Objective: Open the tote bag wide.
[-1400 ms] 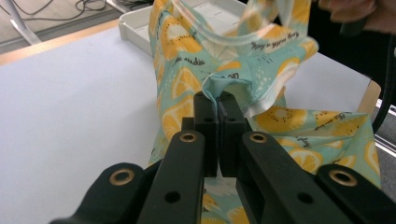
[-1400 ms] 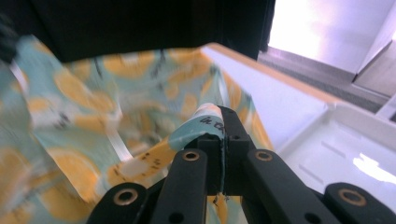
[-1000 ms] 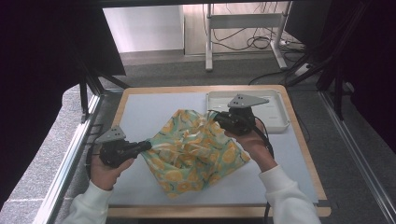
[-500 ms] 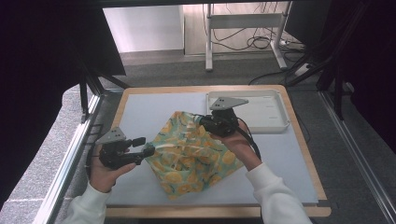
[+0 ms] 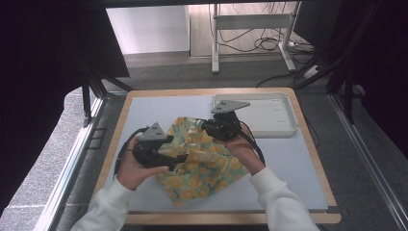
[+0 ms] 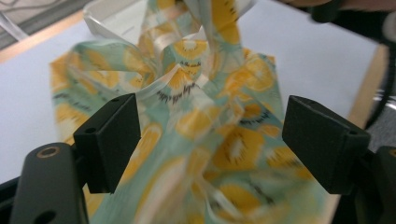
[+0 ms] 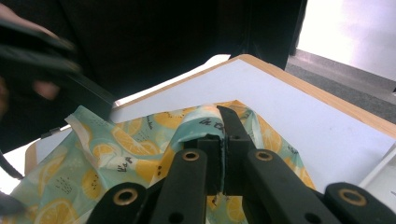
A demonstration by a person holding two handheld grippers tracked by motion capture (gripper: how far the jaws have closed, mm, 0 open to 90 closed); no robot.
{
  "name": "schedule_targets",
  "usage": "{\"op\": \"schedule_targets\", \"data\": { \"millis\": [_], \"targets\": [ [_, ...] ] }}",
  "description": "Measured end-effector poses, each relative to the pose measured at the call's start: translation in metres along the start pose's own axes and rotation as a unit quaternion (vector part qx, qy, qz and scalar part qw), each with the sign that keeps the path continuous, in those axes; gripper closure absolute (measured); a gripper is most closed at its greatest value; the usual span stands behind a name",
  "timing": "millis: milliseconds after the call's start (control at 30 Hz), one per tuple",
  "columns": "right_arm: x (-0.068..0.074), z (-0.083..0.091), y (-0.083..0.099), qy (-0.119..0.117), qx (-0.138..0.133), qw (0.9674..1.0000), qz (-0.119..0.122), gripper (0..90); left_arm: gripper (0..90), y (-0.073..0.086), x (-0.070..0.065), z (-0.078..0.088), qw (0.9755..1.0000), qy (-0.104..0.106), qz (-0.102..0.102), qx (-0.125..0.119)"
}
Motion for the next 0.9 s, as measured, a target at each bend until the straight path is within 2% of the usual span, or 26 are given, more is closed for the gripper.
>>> {"op": "schedule_targets", "data": {
  "millis": [67, 100, 133, 167, 233, 300, 400, 600, 733, 767, 800, 833, 900],
  "targets": [
    [0.0, 0.0, 0.0, -0.001, 0.001, 1.0, -0.004, 87.7, 20.4, -0.001, 0.003, -0.014, 0.9998, -0.012, -0.008, 0.013],
    [-0.001, 0.0, 0.0, 0.0, 0.0, 1.0, -0.003, 87.7, 25.1, -0.001, 0.004, -0.018, 0.9996, -0.015, -0.015, 0.017],
    [-0.003, 0.001, 0.001, 0.0, 0.0, 1.0, -0.006, 87.7, 39.2, 0.0, 0.004, -0.023, 0.9995, -0.016, -0.019, 0.019],
    [-0.003, 0.001, 0.001, 0.0, 0.0, 1.0, -0.006, 87.7, 39.2, 0.001, 0.005, -0.026, 0.9991, -0.021, -0.026, 0.026],
    [-0.004, 0.001, 0.001, 0.002, -0.001, 1.0, -0.008, 87.7, 56.1, 0.003, 0.005, -0.03, 0.9987, -0.018, -0.034, 0.035],
    [-0.005, 0.001, 0.002, 0.002, -0.002, 0.9999, -0.011, 87.7, 73.0, 0.004, 0.005, -0.03, 0.9987, -0.013, -0.037, 0.033],
    [-0.006, 0.0, 0.004, 0.001, 0.002, 0.9999, -0.012, 87.6, 86.3, 0.003, 0.005, -0.025, 0.9991, -0.007, -0.037, 0.019],
    [-0.005, -0.002, 0.006, -0.003, 0.009, 0.9998, -0.017, 86.4, 89.5, 0.0, 0.01, -0.012, 0.9996, 0.001, -0.012, -0.025],
    [-0.007, -0.004, 0.011, -0.005, 0.022, 0.9995, -0.021, 78.6, 90.0, -0.002, 0.014, 0.0, 0.9985, 0.004, 0.003, -0.054],
    [-0.008, -0.004, 0.013, -0.007, 0.026, 0.9993, -0.025, 75.2, 90.0, -0.003, 0.016, 0.004, 0.9981, 0.003, 0.007, -0.061],
    [-0.009, -0.004, 0.019, -0.005, 0.034, 0.999, -0.029, 63.5, 90.0, -0.004, 0.019, 0.008, 0.9975, 0.0, 0.012, -0.069],
    [-0.009, -0.004, 0.019, -0.005, 0.034, 0.999, -0.029, 63.5, 90.0, -0.004, 0.022, 0.012, 0.9969, -0.003, 0.017, -0.077],
    [-0.01, -0.001, 0.025, 0.008, 0.04, 0.9989, -0.023, 50.8, 90.0, -0.006, 0.029, 0.021, 0.9951, -0.01, 0.03, -0.094]
  ]
}}
Point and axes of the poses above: each handheld gripper's, and its own axes: z roughly backward along the jaws, y roughly out of its underside, x roughly to its left, the point moved 7 cm from there along -z, roughly forward along the jaws, and after that the axes turned 1 degree about -y, right-handed, at the moved point
